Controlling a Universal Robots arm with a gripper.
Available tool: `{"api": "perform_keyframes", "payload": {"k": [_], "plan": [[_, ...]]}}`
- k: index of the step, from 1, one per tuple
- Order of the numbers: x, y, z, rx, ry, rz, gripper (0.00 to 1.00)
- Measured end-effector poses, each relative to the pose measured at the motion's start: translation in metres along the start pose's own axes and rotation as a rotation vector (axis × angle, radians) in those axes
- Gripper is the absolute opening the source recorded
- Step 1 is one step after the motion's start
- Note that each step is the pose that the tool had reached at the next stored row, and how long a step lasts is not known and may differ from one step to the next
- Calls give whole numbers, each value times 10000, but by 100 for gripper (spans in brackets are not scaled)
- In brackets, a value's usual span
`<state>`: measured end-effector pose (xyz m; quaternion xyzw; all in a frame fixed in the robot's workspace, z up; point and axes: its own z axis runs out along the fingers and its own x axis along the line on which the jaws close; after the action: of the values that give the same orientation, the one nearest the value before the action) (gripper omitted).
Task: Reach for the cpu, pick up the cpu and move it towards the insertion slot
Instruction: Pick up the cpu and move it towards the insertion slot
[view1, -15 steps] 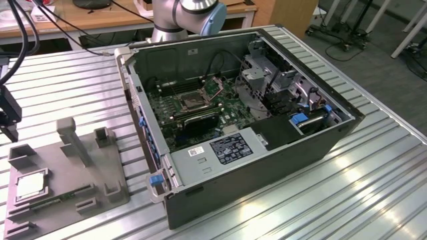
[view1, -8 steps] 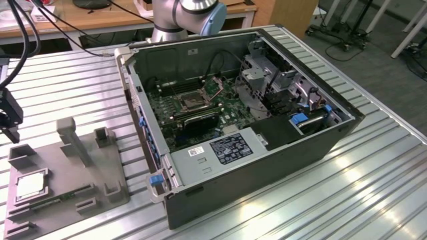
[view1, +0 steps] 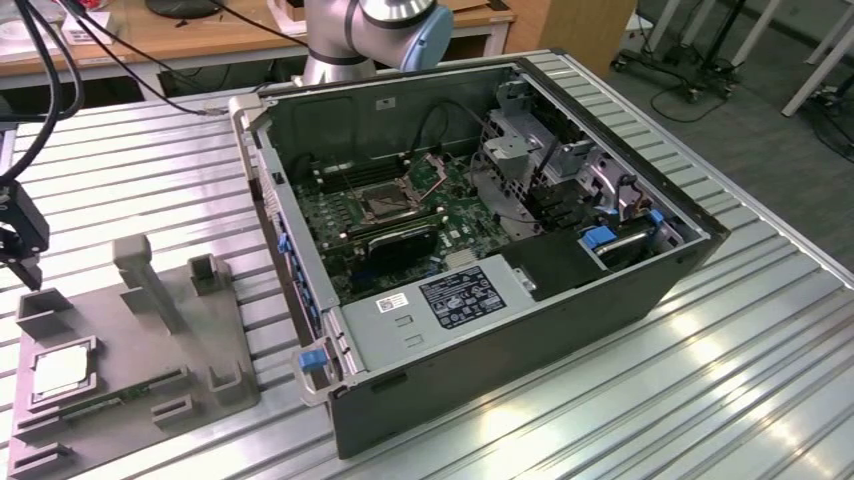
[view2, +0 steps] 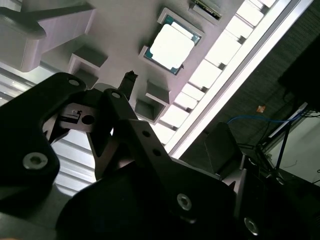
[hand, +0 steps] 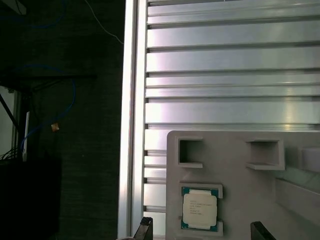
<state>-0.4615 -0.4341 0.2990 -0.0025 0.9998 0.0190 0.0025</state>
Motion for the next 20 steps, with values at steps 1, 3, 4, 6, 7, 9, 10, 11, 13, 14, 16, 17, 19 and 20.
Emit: {"api": "perform_keyframes", "payload": {"k": [1, 3, 4, 6, 7, 9, 10, 11, 13, 14, 16, 17, 19, 20], "plan": [[0, 0, 6, 0, 0, 0, 83], [0, -1, 20, 0, 1, 0, 83], [0, -1, 26, 0, 0, 0, 83], [0, -1, 39, 0, 1, 0, 83], [0, -2, 44, 0, 1, 0, 83], [1, -2, 50, 1, 3, 0, 83], [0, -2, 55, 0, 0, 0, 83], [1, -2, 58, 0, 2, 0, 83], [1, -3, 68, 0, 0, 0, 83], [1, -3, 72, 1, 1, 0, 83], [1, -3, 79, 1, 2, 0, 83], [1, -3, 85, 0, 0, 0, 83], [1, -3, 94, 0, 1, 0, 83], [1, -4, 98, 1, 2, 0, 83]]}}
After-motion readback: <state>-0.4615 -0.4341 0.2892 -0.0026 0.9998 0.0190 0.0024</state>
